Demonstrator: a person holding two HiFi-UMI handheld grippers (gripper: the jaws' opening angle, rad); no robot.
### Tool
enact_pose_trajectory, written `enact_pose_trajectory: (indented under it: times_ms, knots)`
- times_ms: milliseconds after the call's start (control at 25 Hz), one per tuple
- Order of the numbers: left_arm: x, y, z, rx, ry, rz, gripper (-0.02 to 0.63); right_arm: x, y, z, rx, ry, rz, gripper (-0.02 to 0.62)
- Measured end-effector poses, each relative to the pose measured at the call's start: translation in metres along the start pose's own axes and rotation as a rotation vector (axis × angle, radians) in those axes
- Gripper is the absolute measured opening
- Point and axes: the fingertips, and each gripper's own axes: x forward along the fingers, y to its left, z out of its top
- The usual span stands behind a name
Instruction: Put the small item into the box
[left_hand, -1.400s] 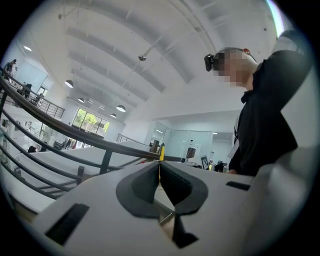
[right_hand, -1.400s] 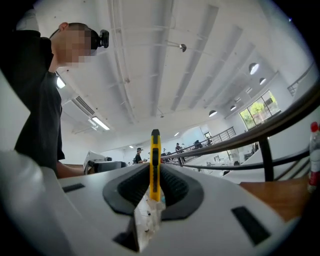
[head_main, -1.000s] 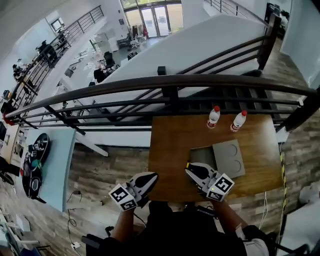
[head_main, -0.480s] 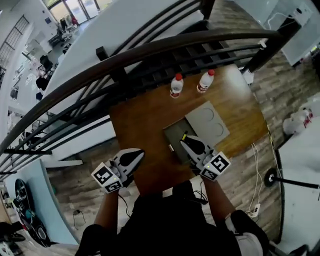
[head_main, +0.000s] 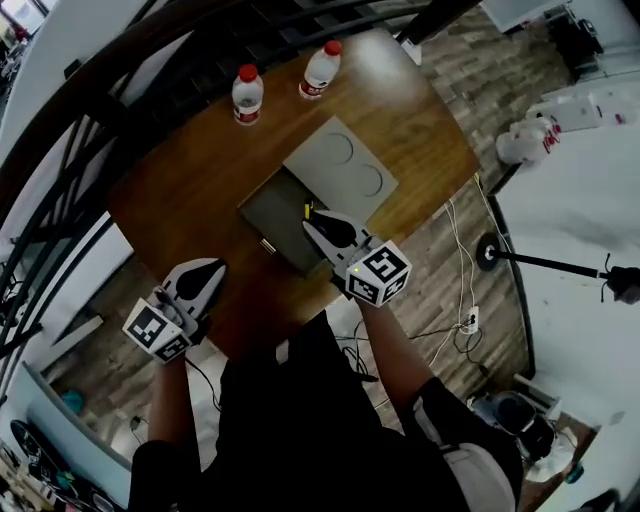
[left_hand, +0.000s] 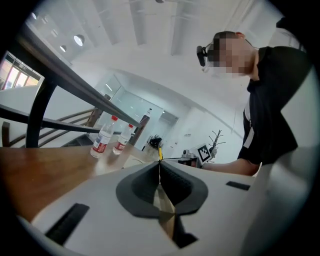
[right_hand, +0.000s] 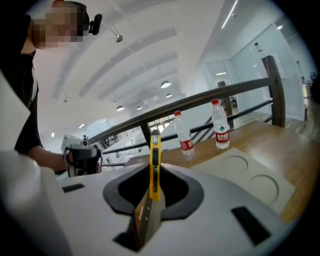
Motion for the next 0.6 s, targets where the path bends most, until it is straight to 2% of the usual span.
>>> enact_pose_trajectory:
  times_ms: [200, 480, 600]
  knots:
    - [0.011, 0.012, -0.025, -0.043, 0.008, -0.031, 0.017, 0.020, -0.009, -0.048, -0.026, 0.159, -0.042, 0.066]
    - [0.002, 0.023, -0.047, -0.115, -0.031, -0.032, 0.017, 0.048, -0.015, -0.101, -0.134, 0.371, -0.072, 0.066]
    - [-0.004, 0.023, -0.056, -0.133, -0.022, -0.040, 0.017, 0.056, -0.016, -0.117, -0.184, 0.445, -0.085, 0.066]
